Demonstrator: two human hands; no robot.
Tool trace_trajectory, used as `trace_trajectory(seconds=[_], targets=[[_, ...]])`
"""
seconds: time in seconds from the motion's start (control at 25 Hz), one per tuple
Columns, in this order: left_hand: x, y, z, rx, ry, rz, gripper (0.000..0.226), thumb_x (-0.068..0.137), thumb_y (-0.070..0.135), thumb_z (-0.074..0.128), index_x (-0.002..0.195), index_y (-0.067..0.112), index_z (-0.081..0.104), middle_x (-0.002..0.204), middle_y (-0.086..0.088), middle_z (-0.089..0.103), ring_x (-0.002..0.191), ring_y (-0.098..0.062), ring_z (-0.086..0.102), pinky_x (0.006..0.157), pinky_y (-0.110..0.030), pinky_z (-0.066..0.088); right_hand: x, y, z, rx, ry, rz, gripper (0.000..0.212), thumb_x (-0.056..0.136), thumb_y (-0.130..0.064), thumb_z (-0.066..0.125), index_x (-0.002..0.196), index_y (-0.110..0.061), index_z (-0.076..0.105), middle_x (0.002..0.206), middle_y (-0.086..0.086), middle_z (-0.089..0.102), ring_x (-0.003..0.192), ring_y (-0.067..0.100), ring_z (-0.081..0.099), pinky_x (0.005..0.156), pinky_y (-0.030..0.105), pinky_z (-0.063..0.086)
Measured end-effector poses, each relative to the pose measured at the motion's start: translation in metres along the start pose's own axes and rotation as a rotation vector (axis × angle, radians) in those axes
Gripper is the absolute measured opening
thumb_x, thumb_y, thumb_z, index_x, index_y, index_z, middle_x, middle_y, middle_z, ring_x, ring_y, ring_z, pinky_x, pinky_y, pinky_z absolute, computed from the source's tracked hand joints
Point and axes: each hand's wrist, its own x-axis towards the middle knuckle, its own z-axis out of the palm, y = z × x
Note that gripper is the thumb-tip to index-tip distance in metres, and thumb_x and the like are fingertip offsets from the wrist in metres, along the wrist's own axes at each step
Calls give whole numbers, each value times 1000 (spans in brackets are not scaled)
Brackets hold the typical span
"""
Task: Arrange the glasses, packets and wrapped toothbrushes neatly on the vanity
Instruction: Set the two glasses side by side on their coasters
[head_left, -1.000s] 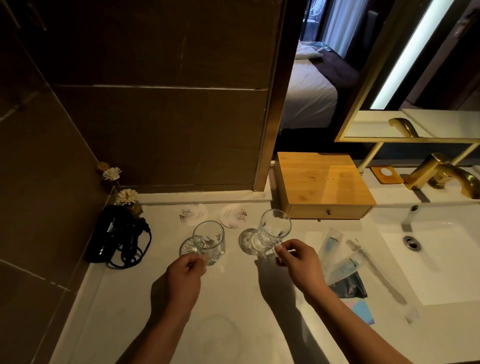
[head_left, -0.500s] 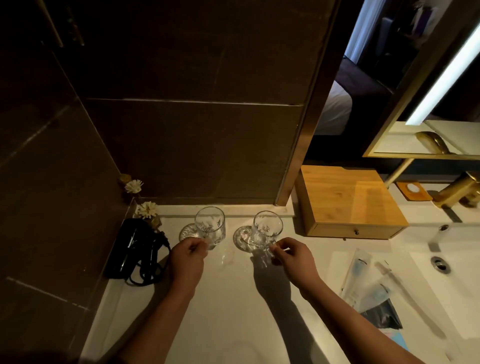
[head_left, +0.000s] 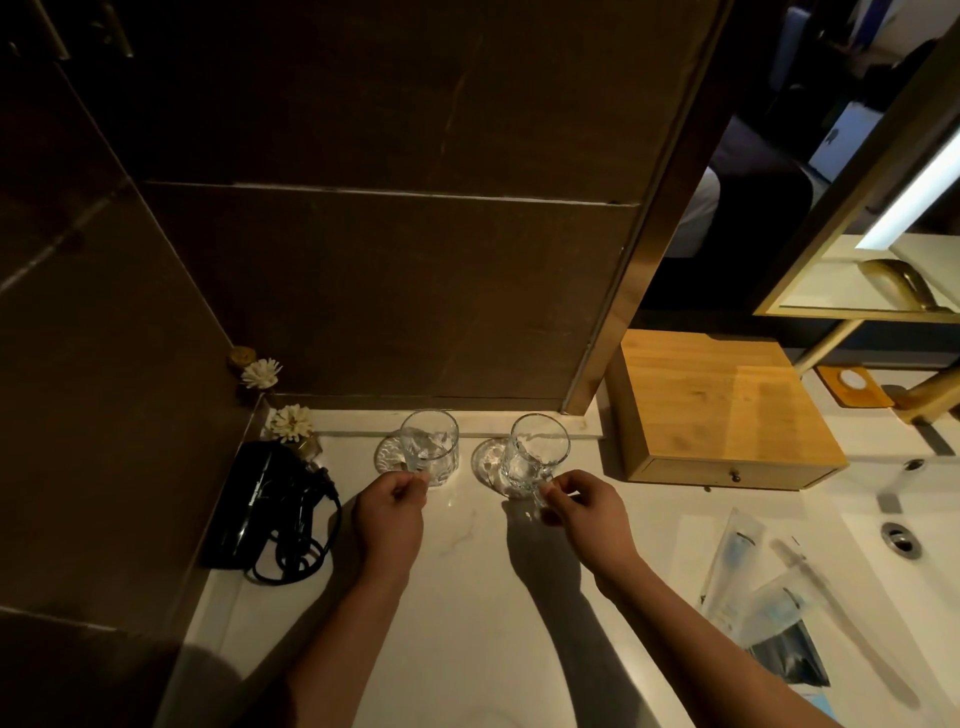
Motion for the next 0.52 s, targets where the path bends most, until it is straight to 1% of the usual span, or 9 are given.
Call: trace_trajectory(seconds=[0.16,0.28,0.36,0.4,0.52], targets=[[-4,-4,-1,66,8,51,19,94,17,69,93,-1,74,93,-21,77,78,-19,62,50,-6,41,0,0,11,-24,32,-8,15,93,-26,63,82,-18,69,76,3,73,73,18,72,81,45,60],[-5,-6,-3,100,-14,93,22,95,18,68,97,-2,74,92,-19,76,68,-10,56,50,1,39,-1,2,18,-20,57,-18,16,93,-25,63,82,-16,70,75,3,73,72,19,71,81,46,61],[-4,-7,-3,120,-23,109,21,96,19,67,99,-1,74,93,-17,76,69,-5,57,52,2,39,-2,3,21,2,70,-7,16,93,-24,63,81,-16,70,76,4,73,73,20,72,81,47,61],[-3,-8,-3,129,-26,114,21,96,19,66,99,-1,74,94,-16,76,70,-6,58,53,2,40,-2,3,22,9,76,-2,17,93,-25,63,81,-16,70,77,4,73,73,20,72,81,47,61],[0,-12,-4,144,-25,133,22,97,20,65,100,0,73,96,-17,77,78,-15,63,53,1,40,-3,3,21,7,84,-1,17,93,-26,63,83,-15,70,78,4,73,74,19,72,80,47,61]])
